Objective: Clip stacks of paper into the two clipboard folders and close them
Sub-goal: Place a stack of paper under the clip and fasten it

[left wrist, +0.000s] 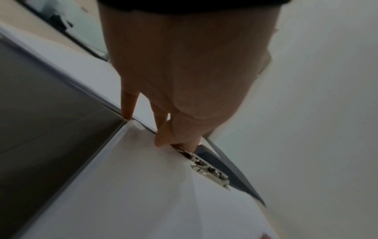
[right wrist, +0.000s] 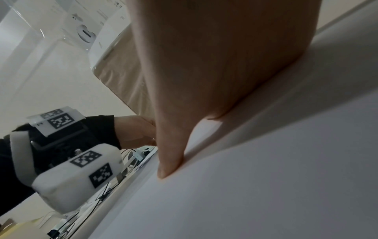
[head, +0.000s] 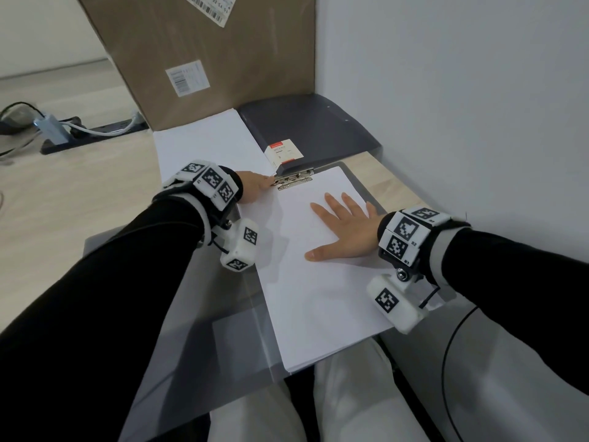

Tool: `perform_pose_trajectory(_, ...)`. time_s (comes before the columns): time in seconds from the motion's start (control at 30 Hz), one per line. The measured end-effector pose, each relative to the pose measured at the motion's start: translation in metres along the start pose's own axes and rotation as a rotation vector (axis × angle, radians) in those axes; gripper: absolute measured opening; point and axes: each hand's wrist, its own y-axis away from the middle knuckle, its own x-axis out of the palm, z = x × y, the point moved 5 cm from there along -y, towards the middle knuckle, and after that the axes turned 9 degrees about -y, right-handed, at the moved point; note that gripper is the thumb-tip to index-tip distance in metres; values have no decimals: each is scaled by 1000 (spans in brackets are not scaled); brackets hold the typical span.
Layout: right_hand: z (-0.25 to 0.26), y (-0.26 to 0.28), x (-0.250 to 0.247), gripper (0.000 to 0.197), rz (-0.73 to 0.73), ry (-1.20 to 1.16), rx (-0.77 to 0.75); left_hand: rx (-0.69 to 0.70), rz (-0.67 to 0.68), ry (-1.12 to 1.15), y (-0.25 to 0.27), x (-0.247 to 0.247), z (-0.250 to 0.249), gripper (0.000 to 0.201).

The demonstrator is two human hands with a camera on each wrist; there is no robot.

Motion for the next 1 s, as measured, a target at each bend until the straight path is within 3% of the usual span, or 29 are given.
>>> perform_pose_trajectory(0.1,0,0,0,106,0,14,0,16,-73,70,8,-5,5,52)
perform_pose_trajectory(0.3,-1,1,-2,107,-15,68,19,-105,-225,454,40,7,44,51)
perform_pose_trajectory(0.57,29,19,-19,101,-18,85,74,-238,-283,535,113,31,108,49)
perform_pose_trajectory(0.8,103,46,16,95,58,152,-151,-355,-186,548,155,74,135,49)
perform_pose_trajectory(1.0,109,38,39,94,82,187,-113,-333,-125,502,165,94,129,57)
